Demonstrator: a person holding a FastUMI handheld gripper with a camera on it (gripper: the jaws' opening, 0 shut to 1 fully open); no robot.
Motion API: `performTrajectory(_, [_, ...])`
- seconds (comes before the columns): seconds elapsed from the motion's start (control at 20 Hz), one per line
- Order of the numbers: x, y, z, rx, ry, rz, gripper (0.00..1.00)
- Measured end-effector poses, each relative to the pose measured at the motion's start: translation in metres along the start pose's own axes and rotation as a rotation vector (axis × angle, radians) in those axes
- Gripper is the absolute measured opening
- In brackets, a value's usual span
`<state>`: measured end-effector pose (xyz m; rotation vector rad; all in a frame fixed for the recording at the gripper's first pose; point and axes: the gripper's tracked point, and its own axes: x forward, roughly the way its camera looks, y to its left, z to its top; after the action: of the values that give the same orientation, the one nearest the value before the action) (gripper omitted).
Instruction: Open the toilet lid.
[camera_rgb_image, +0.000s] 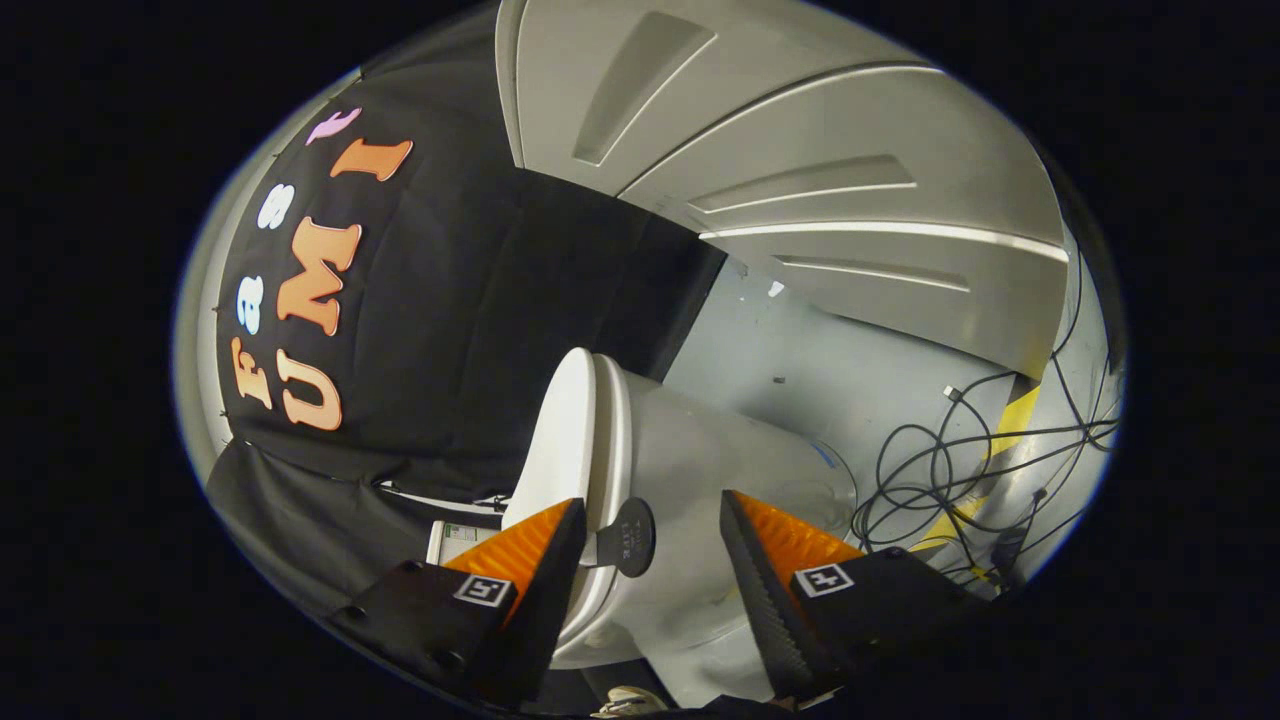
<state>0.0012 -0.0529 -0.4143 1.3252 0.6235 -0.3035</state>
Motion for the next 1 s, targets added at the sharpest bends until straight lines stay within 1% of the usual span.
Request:
performTrajectory(0.05, [0.001,0.003,0.003,0.024,-0.007,0.005,0.79])
performTrajectory(0.1, [0.004,0.000,0.000,0.019,0.004,-0.008,0.73])
performTrajectory(0.15, [0.005,-0.005,-0.005,-0.004,0.007,-0.026,0.62])
performTrajectory(0.25, [0.008,0.003,-0.005,0.007,0.009,0.006,0.40])
performTrajectory(0.3, [0.010,0.009,-0.010,0.033,0.034,0.031,0.40])
performTrajectory(0.4, [0.017,0.010,-0.035,0.025,0.107,0.038,0.40])
performTrajectory(0.45, [0.019,0.013,-0.026,0.046,0.070,0.047,0.31])
performTrajectory(0.5, [0.021,0.016,-0.023,0.070,0.072,0.061,0.22])
performTrajectory(0.6, [0.025,0.020,-0.024,0.110,0.082,0.088,0.08])
performTrajectory(0.7, [0.015,0.022,-0.025,0.062,0.062,0.068,0.08])
performTrajectory(0.8, [0.015,0.025,-0.026,-0.029,0.037,0.021,0.08])
performTrajectory(0.85, [0.012,0.030,-0.025,-0.057,0.033,0.015,0.08])
performTrajectory(1.0, [0.011,0.045,-0.018,-0.069,0.015,0.001,0.08])
